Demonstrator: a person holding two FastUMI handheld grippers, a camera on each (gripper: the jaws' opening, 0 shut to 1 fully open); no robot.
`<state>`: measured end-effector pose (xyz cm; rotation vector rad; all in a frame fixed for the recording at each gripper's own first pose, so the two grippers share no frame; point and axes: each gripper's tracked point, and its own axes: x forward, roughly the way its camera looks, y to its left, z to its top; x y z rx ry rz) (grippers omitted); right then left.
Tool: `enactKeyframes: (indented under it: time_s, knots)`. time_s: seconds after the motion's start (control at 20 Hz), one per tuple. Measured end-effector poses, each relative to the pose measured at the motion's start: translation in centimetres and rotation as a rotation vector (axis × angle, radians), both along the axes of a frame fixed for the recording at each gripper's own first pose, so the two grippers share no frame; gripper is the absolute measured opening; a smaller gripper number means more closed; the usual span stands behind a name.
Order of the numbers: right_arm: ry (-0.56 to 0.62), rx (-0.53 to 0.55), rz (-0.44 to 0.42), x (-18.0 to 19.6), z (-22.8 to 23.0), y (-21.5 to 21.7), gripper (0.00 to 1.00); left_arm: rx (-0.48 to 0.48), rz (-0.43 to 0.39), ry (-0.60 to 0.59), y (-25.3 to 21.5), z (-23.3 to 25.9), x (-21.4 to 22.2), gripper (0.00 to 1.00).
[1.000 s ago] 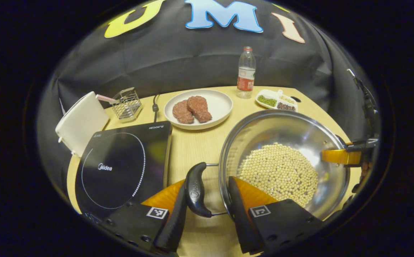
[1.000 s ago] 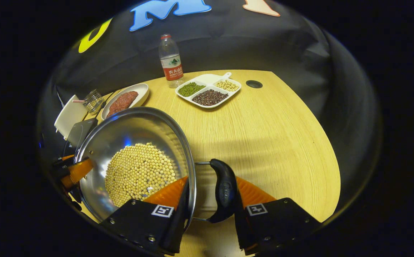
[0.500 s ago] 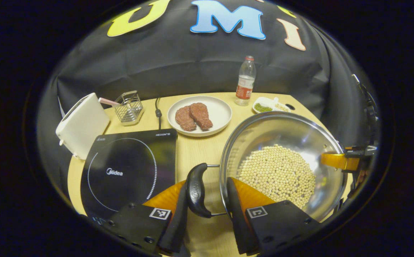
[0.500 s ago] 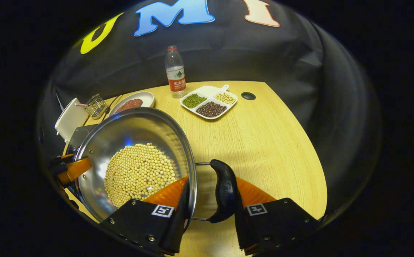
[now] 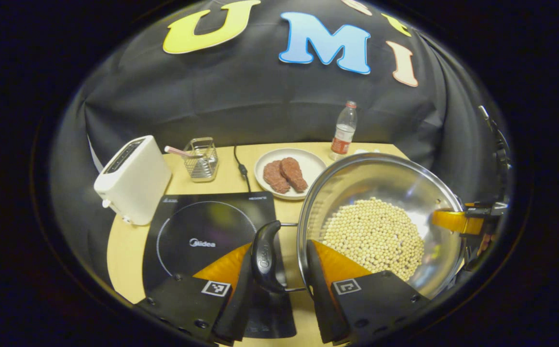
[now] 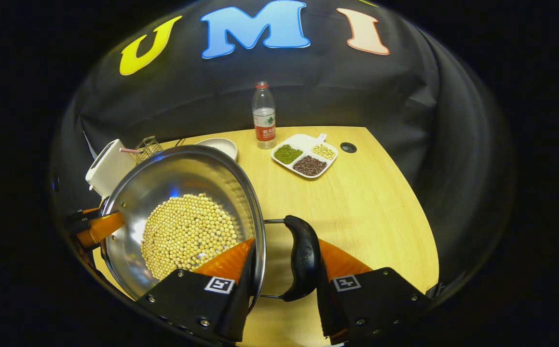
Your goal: First push the handle of the pot to place it horizontally, then grasp the pot with both hands and set it on the induction cooktop.
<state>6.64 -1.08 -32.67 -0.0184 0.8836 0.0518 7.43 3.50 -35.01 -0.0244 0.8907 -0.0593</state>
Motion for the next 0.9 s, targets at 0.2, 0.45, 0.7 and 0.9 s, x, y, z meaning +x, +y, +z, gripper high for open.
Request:
enactKeyframes:
  time_s: [0.2,0.45,0.7,0.9]
  knots:
    - [0.006,0.001,0.021,-0.1,0.2,3.9,0.59,0.001,0.015,0.009,4.3,0.5,-0.6,0.63]
    - [0.015,0.004,0.044,-0.1,-0.1,9.2,0.59,0.003,0.038,0.021,10.0,0.3,-1.3,0.60]
    - [0.031,-0.002,0.058,0.4,-1.1,13.5,0.59,0.001,0.059,0.039,14.8,-0.8,-1.5,0.63]
    - [0.040,0.002,0.077,1.0,-1.6,16.8,0.59,0.006,0.075,0.035,18.3,-1.3,-1.4,0.59]
